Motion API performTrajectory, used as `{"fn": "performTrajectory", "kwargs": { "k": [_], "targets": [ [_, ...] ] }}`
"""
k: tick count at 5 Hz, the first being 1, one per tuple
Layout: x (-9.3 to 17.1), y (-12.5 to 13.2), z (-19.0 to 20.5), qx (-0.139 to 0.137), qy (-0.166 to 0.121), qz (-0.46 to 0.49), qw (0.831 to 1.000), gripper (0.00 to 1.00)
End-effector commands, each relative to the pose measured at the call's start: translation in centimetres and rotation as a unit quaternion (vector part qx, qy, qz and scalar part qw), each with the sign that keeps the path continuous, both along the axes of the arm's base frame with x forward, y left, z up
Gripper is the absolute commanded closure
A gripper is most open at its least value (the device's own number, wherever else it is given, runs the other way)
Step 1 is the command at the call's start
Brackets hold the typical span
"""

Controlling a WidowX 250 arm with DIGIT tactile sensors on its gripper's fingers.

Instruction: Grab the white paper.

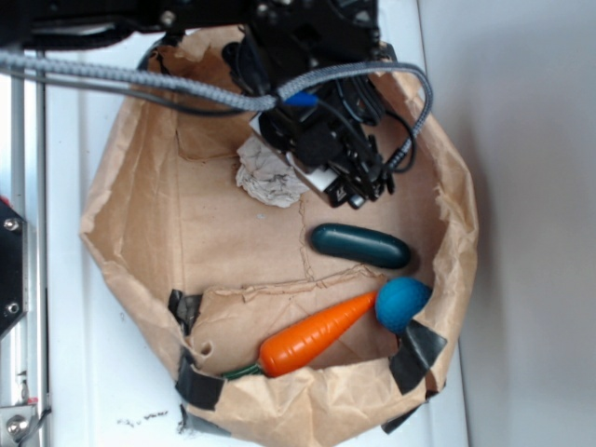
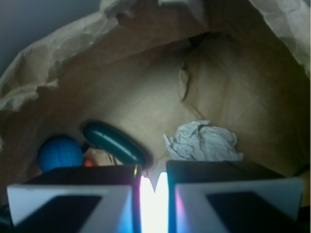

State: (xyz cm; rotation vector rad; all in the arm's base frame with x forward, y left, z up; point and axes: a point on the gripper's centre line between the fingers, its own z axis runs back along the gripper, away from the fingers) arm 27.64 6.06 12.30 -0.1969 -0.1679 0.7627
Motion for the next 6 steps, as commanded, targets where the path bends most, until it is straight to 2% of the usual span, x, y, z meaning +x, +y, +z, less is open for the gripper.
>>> {"fn": "performTrajectory", "kwargs": {
  "k": [1, 2, 3, 4, 5, 6],
  "targets": [
    [0.5, 2.0, -2.8, 0.069, -0.012, -0.005, 0.998, 0.00],
    [0.3, 2.1, -4.5, 0.077, 0.000, -0.033, 0.997, 0.00],
    [-0.2, 2.1, -5.5, 0.079, 0.035, -0.058, 0.995, 0.00],
    [-1.3, 1.7, -6.2, 0.074, 0.052, -0.097, 0.991, 0.00],
    [-1.8, 1.6, -7.9, 0.116, 0.060, -0.107, 0.986, 0.00],
    [-1.9, 1.7, -8.9, 0.137, 0.054, -0.099, 0.984, 0.00]
  ]
}}
